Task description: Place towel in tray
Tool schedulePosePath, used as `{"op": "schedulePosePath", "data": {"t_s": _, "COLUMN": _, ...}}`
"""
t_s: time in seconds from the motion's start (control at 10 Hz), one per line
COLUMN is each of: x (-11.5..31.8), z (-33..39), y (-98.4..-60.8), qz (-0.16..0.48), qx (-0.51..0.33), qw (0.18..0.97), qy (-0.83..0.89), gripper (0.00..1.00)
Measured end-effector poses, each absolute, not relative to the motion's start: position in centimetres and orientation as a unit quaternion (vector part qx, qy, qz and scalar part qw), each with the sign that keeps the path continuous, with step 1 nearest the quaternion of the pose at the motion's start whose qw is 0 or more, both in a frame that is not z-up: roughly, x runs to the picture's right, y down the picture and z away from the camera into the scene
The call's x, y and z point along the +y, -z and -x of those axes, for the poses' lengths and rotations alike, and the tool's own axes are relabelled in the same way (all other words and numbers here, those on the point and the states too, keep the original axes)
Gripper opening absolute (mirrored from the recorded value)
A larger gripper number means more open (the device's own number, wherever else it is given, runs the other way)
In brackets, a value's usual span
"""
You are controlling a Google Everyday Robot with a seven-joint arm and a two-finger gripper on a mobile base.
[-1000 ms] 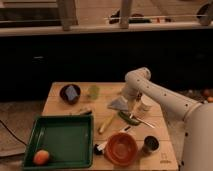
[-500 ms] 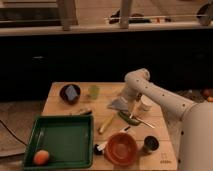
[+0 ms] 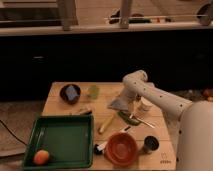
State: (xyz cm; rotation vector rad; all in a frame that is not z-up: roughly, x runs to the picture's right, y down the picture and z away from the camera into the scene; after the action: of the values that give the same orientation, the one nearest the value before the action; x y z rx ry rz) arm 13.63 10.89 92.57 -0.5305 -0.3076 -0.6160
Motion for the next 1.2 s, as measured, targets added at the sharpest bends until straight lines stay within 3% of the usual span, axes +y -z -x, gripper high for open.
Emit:
{"op": "schedulePosePath", "data": {"t_s": 0.4, "x": 10.6, "z": -14.2, "y": -93.7, "qz": 0.263, "qx": -0.141, "qw": 0.899, "qy": 0.321, "gripper": 0.80}}
{"op": "schedulePosePath", "data": {"t_s": 0.5, "x": 10.3, "z": -14.1, "y": -94.2, "qz": 0.265, "qx": -0.140, "qw": 0.897, "qy": 0.326, "gripper": 0.74}}
{"op": "schedulePosePath", "data": {"t_s": 0.7, "x": 10.1, "z": -14.1, "y": -94.4, "qz": 0.265, "qx": -0.141, "qw": 0.895, "qy": 0.330, "gripper": 0.58}}
{"op": "schedulePosePath", "data": {"t_s": 1.2, "x": 9.6, "z": -13.9, "y": -94.9, "qz": 0.263, "qx": -0.150, "qw": 0.893, "qy": 0.332, "gripper": 0.06}}
